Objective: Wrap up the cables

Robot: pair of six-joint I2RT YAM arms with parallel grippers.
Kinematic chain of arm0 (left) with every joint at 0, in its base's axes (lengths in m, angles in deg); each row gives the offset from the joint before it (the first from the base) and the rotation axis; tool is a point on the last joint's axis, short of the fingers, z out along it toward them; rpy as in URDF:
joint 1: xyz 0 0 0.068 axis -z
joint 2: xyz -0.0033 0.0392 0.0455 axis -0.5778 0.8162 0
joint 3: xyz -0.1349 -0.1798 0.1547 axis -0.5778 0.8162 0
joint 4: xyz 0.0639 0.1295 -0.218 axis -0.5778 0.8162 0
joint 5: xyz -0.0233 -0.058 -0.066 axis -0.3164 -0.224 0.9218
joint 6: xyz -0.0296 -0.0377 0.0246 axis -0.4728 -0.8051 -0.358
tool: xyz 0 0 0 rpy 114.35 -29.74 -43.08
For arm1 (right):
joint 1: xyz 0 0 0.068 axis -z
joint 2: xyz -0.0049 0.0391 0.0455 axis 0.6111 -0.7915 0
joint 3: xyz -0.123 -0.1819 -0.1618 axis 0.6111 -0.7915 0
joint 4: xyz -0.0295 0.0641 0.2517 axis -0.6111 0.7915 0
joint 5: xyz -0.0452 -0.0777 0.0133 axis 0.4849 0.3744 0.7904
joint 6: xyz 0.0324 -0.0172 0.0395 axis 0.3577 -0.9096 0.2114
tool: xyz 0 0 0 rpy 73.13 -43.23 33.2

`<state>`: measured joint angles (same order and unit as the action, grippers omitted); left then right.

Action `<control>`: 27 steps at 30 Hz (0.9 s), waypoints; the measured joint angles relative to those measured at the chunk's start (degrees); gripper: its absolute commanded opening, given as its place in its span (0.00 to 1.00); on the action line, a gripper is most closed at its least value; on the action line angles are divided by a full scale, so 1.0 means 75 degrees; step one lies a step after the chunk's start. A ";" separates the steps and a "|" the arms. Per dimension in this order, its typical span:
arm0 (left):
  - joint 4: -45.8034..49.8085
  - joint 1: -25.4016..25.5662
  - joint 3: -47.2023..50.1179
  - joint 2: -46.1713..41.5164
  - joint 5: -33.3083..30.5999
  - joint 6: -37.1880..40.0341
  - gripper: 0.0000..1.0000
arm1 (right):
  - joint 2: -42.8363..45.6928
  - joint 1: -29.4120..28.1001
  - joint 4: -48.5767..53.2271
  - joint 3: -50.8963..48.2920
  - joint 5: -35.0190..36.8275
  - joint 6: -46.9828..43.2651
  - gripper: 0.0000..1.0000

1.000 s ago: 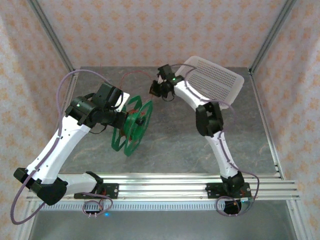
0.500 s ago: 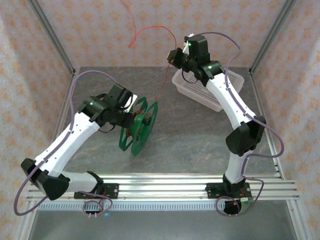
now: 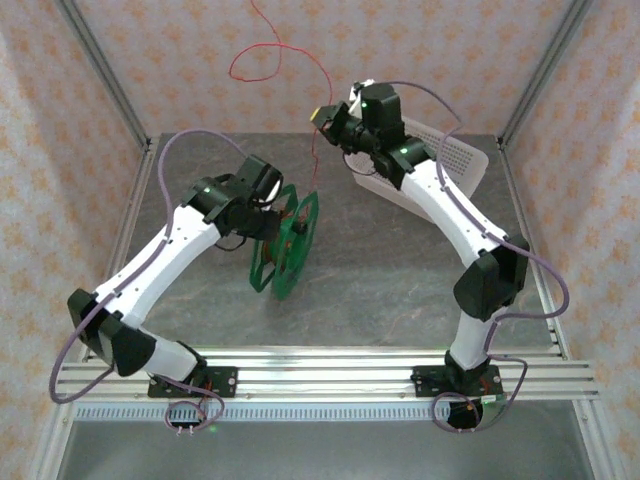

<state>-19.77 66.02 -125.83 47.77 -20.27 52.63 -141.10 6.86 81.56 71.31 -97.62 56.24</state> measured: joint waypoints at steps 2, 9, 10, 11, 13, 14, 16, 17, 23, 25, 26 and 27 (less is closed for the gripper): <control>-0.0026 -0.0055 -0.0242 0.0254 -0.0003 -0.0277 0.00 | 0.0198 -0.0201 -0.0653 -0.0527 0.0003 0.0315 0.00; -0.0195 -0.0583 -0.0825 0.0877 -0.0152 -0.1244 0.00 | 0.0979 -0.0807 -0.2833 -0.2428 0.0277 0.1314 0.00; -0.0210 -0.0656 -0.0921 0.0982 -0.0251 -0.1381 0.00 | 0.1011 -0.0903 -0.3048 -0.2553 0.0335 0.1437 0.00; -0.0213 -0.0731 -0.1043 0.1105 -0.0358 -0.1530 0.00 | 0.1026 -0.1014 -0.3270 -0.2675 0.0408 0.1568 0.00; -0.0216 -0.0839 -0.1244 0.1288 -0.0548 -0.1789 0.00 | 0.1043 -0.1201 -0.3564 -0.2850 0.0548 0.1769 0.00; -0.0219 -0.0889 -0.1338 0.1373 -0.0644 -0.1920 0.00 | 0.1055 -0.1300 -0.3722 -0.2961 0.0609 0.1871 0.00; -0.0239 -0.0973 -0.1451 0.1478 -0.0842 -0.2151 0.00 | 0.1096 -0.1469 -0.3926 -0.3174 0.0764 0.2049 0.00; -0.0251 -0.1023 -0.1480 0.1504 -0.0938 -0.2276 0.00 | 0.1116 -0.1556 -0.3990 -0.3276 0.0854 0.2151 0.00; -0.0297 -0.1265 -0.1489 0.1515 -0.1294 -0.2821 0.00 | 0.1399 -0.1973 -0.4363 -0.4103 0.1244 0.2658 0.00; -0.0323 -0.1320 -0.1489 0.1515 -0.1393 -0.2949 0.00 | 0.1466 -0.2113 -0.4427 -0.4354 0.1329 0.2771 0.00; -0.0350 -0.1352 -0.1489 0.1515 -0.1425 -0.3016 0.00 | 0.1472 -0.2200 -0.4462 -0.4447 0.1378 0.2824 0.00; -0.0373 -0.1373 -0.1486 0.1515 -0.1440 -0.3077 0.00 | 0.1472 -0.2270 -0.4482 -0.4511 0.1408 0.2865 0.00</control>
<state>-22.57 55.72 -136.98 59.13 -31.07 29.54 -130.06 -10.16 47.95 37.48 -87.07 77.73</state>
